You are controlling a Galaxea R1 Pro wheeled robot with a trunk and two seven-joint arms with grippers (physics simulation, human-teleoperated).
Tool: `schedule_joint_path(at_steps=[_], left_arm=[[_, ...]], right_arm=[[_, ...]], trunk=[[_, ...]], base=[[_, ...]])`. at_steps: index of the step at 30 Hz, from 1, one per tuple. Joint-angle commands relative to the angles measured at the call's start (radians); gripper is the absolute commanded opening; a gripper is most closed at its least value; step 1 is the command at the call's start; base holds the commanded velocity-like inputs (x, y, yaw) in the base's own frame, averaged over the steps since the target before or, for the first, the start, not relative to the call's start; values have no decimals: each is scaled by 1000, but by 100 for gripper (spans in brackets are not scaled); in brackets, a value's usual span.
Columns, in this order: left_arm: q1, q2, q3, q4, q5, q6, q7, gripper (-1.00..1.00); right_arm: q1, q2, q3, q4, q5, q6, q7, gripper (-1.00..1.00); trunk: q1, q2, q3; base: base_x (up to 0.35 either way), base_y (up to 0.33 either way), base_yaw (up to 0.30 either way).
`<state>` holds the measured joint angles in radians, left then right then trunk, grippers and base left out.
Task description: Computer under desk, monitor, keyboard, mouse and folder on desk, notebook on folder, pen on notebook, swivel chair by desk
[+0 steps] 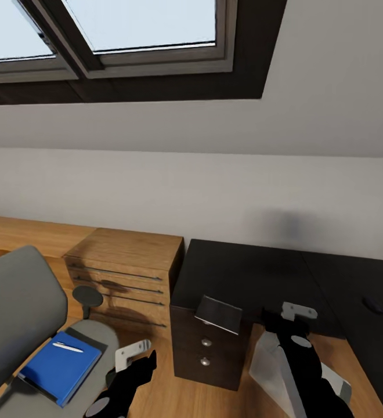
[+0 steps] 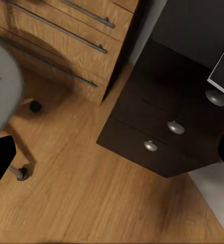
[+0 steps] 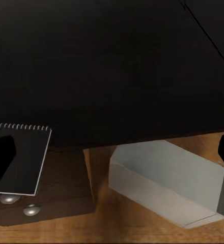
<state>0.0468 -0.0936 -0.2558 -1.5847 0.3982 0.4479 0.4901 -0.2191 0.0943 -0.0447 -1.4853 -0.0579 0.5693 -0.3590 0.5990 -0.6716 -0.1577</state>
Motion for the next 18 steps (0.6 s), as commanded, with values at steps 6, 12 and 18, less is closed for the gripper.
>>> schedule_joint_path(at_steps=[6, 12, 18], left_arm=[[-2, 41, 0, 5, 15, 0, 9, 100], [-3, 46, -3, 47, 16, -4, 8, 100], [-2, 48, -3, 235, 17, -41, 3, 100]], right_arm=[[-95, -148, -138, 117, -64, 52, 92, 100], [-101, -185, -222, 80, -121, 69, 109, 100], [-101, -185, -246, 39, -126, 73, 111, 100]], trunk=[[0, -1, -1], [0, -1, -1], [0, -1, -1]], base=[[15, 0, 0], [1, 0, 0], [0, 0, -47]])
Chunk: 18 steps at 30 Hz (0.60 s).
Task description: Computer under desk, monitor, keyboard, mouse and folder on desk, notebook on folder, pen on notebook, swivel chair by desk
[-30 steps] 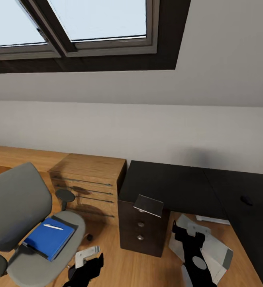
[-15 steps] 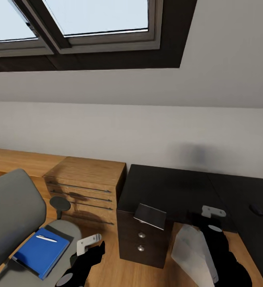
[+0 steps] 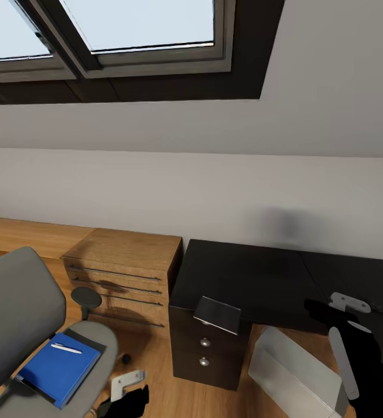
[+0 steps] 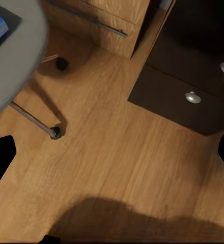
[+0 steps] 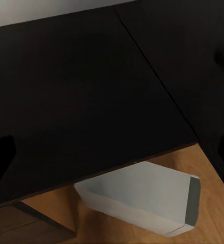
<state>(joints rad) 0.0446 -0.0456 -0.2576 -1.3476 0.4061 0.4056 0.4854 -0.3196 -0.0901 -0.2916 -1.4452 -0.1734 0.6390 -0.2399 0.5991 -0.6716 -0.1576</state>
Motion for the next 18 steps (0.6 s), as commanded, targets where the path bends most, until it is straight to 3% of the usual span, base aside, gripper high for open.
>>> schedule_joint_path(at_steps=[1, 8, 14, 18], left_arm=[[0, -1, -1, 20, 9, -16, 6, 100], [0, -5, -5, 211, 8, -123, 7, 100], [0, -2, -17, 263, 9, -295, 4, 100], [0, -3, -20, 322, 7, -330, 6, 100]], right_arm=[[-1, 0, 0, -2, -11, 3, -8, 100], [0, -1, -2, -2, -12, 2, -7, 100], [0, -3, -3, 2, -11, 1, -6, 100], [1, -3, -3, 4, -10, -3, -4, 100]], trunk=[[0, -1, -1], [0, -1, -1], [0, -1, 1], [0, -1, 2]], base=[[0, 0, -186], [0, 0, -260], [0, 0, -282], [0, 0, -284]])
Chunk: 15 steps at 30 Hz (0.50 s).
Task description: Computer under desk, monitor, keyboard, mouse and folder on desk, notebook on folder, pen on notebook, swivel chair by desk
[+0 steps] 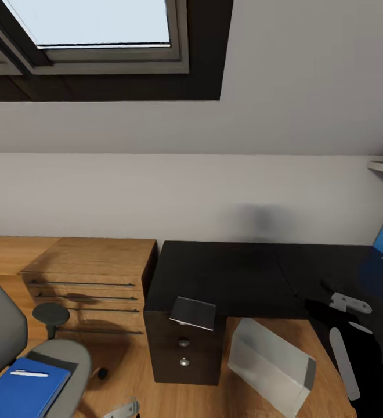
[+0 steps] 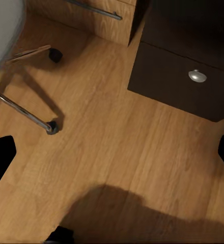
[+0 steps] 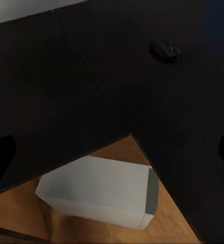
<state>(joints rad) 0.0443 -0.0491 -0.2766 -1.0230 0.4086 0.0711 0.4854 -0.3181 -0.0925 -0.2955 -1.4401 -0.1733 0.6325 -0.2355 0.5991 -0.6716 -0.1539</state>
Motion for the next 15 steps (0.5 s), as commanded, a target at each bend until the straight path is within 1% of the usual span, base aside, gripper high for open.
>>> schedule_joint_path(at_steps=[1, 3, 8, 10, 12, 13, 14, 15], left_arm=[[0, 0, -2, 5, 4, 2, 6, 100], [0, -1, -2, 24, 3, -5, 7, 100], [0, -1, -2, 36, 3, -17, 7, 100], [0, -1, -3, 40, 4, -45, 7, 100], [0, 1, -3, 48, 4, -101, 5, 100], [0, 1, -3, 58, 4, -126, 4, 100], [0, 2, -3, 65, 4, -136, 4, 100], [0, 2, -4, 106, 1, -170, 4, 100]], right_arm=[[-1, 0, 1, 0, -10, 3, -8, 100], [-1, 0, 1, 16, -11, 0, 0, 100], [-2, -1, 7, 77, -10, -10, 34, 100], [-2, -2, 10, 121, -7, -34, 48, 100], [-2, -6, 15, 171, -2, -81, 58, 100], [-2, -7, 17, 185, 2, -103, 61, 100], [-2, -7, 18, 190, 4, -113, 62, 100], [-2, -8, 79, 166, 54, -164, 84, 100]], trunk=[[0, -1, -1], [0, -1, 0], [0, -1, 0], [0, -1, 0], [0, -1, 0], [0, -1, 0], [0, -1, 0], [0, -1, 0]], base=[[0, 0, -284], [0, 0, -285], [0, 0, -289], [0, 0, -291], [0, 0, -292], [0, 0, -258], [0, 0, -217], [0, 0, -45]])
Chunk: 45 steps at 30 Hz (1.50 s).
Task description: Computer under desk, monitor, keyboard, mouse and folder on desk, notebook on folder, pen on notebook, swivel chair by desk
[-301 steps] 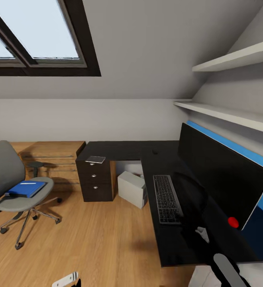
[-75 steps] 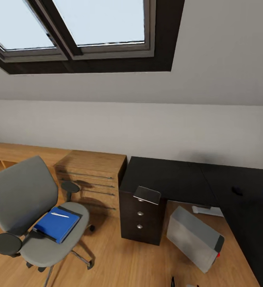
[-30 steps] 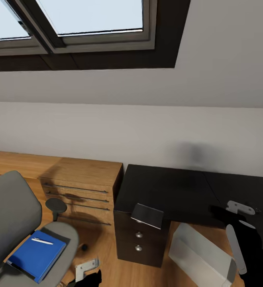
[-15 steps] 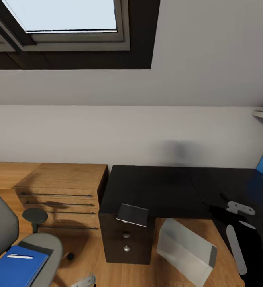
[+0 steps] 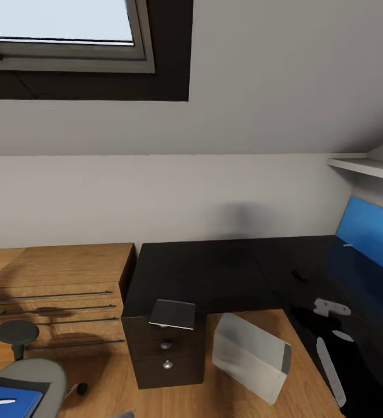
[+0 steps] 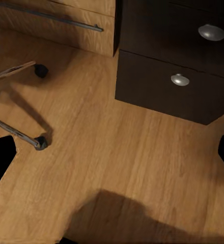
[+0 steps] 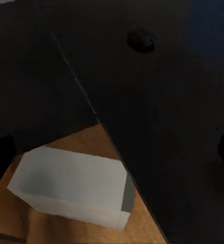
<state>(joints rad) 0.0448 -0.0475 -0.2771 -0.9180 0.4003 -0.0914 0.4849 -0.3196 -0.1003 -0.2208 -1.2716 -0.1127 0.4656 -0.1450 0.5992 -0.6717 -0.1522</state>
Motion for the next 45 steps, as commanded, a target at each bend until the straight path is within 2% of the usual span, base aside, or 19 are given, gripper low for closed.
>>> schedule_joint_path(at_steps=[1, 3, 4, 5, 6, 8, 9, 10, 14, 20, 23, 26, 28, 29, 32, 35, 37, 45], left_arm=[[0, 0, -3, 5, 9, -11, 4, 100], [0, 0, -3, 9, 8, -14, 4, 100], [0, 1, -4, 9, 9, -16, 2, 100], [0, 0, -5, 5, 9, -16, -2, 100], [0, 1, -5, 5, 9, -17, -2, 100], [0, 1, -6, 1, 9, -17, -3, 100], [0, 1, -6, 0, 9, -17, -3, 100], [0, 1, -7, -2, 9, -17, -3, 100], [0, 1, -15, -2, 9, -17, -3, 100], [0, 2, -17, -1, 8, -18, -1, 100], [2, 23, -18, 0, 8, -45, -1, 100], [13, 37, -26, 8, 9, -99, -1, 100], [35, 44, -37, 15, 8, -146, -1, 100], [61, 48, -48, 21, 6, -191, -1, 100], [115, 51, -66, 82, -40, -341, 2, 100], [129, 49, -70, 144, -87, -461, 2, 100], [134, 47, -74, 170, -111, -511, 1, 100], [136, 46, -78, 183, -122, -533, 1, 100]], right_arm=[[0, 0, 36, -7, 20, -20, -1, 100], [-1, -1, 64, 6, 47, -40, 3, 100], [-49, -9, 86, 96, 75, -58, 6, 100], [-235, -47, 93, 296, 82, -69, 11, 100], [-268, -56, 93, 340, 82, -73, 13, 100], [-401, -82, 94, 538, 83, -120, 29, 100], [-431, -85, 94, 586, 84, -138, 33, 100], [-484, -91, 95, 677, 85, -176, 38, 100], [-585, -108, 95, 894, 79, -259, 50, 100], [-609, -116, 98, 962, 78, -274, 59, 100], [-612, -120, 95, 969, 76, -273, 60, 100], [-613, -120, 93, 971, 75, -275, 57, 100], [-613, -118, 87, 971, 75, -279, 55, 100], [-613, -117, 83, 970, 74, -280, 54, 100], [-613, -119, 80, 965, 74, -280, 53, 100], [-613, -120, 80, 963, 74, -281, 53, 100], [-613, -120, 80, 962, 74, -280, 52, 100], [-613, -121, 80, 962, 74, -282, 53, 100]], trunk=[[0, -1, -1], [0, -1, -1], [0, -1, -1], [0, -1, -1], [0, -1, -1], [0, -1, -1], [0, -1, -1], [0, -1, -1], [0, -1, -1], [0, -1, -1], [0, -1, -1], [0, -1, -1], [0, -1, -1], [0, -1, -1], [0, -1, -1], [0, -1, -1], [0, -1, -1], [0, -1, -1]], base=[[0, 0, -29], [0, 0, -17], [0, 0, -4], [0, 0, -1], [0, 0, 0], [0, 0, 0], [0, 0, 0], [0, 0, 0], [0, 0, 0], [0, 0, 0], [0, 0, 0], [0, 0, 0], [0, 0, 0], [0, 0, 0], [0, 0, 0], [0, 0, 0], [0, 0, 0], [105, -5, 0]])
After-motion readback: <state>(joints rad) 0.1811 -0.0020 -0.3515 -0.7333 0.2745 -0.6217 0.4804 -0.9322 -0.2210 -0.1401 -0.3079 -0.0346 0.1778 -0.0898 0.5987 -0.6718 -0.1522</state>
